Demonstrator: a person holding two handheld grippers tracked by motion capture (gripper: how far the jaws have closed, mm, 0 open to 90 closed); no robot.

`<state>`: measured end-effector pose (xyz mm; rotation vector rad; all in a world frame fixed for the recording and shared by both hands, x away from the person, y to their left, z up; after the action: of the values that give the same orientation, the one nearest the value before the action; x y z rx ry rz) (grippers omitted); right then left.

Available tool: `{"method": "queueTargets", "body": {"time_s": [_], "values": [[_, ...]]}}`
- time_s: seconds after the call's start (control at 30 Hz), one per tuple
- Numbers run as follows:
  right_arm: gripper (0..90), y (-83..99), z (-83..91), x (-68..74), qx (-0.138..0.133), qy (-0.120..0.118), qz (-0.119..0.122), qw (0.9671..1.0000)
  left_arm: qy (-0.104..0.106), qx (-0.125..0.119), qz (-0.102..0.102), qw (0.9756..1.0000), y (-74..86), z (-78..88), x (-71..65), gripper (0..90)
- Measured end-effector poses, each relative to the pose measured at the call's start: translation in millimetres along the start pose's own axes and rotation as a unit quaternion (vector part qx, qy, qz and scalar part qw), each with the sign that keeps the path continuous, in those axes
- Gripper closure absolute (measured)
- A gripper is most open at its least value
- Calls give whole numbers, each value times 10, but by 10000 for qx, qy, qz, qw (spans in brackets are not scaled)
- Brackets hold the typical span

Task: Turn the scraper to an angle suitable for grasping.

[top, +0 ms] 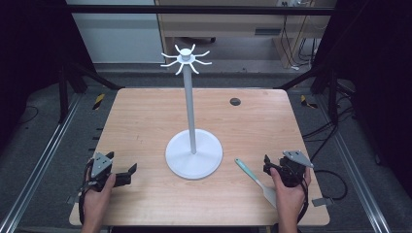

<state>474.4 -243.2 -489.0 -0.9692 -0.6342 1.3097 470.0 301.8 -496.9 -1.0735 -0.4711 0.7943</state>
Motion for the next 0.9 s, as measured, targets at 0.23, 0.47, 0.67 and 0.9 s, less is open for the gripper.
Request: {"method": "queueTargets", "body": {"time_s": [0.23, 0.47, 0.67, 0.9], "values": [[389, -91, 17, 93, 258, -159, 496, 9983, 22, -4, -10, 10000, 3, -9, -11, 19], [578, -216, -25, 262, 493, -557, 1160, 9905, 16, 38, -49, 10000, 5, -17, -22, 19], [715, -226, -101, 456, 815, -945, 1678, 9779, 7, 56, -36, 10000, 10, -22, -12, 20], [860, -184, -122, 575, 1006, -1263, 1965, 9671, 24, 65, -1, 10000, 13, -17, -6, 20]]}}
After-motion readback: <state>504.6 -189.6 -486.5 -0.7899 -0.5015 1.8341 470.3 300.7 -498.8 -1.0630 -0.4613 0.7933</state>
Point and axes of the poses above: each handheld gripper's, and its own axes: z roughly backward along the jaws, y roughly out of its underside, x roughly to its left, the point moved 3 cm from there along -z, roughly forward along the jaws, and after that the axes turned 15 degrees about y, right-handed, at the moved point
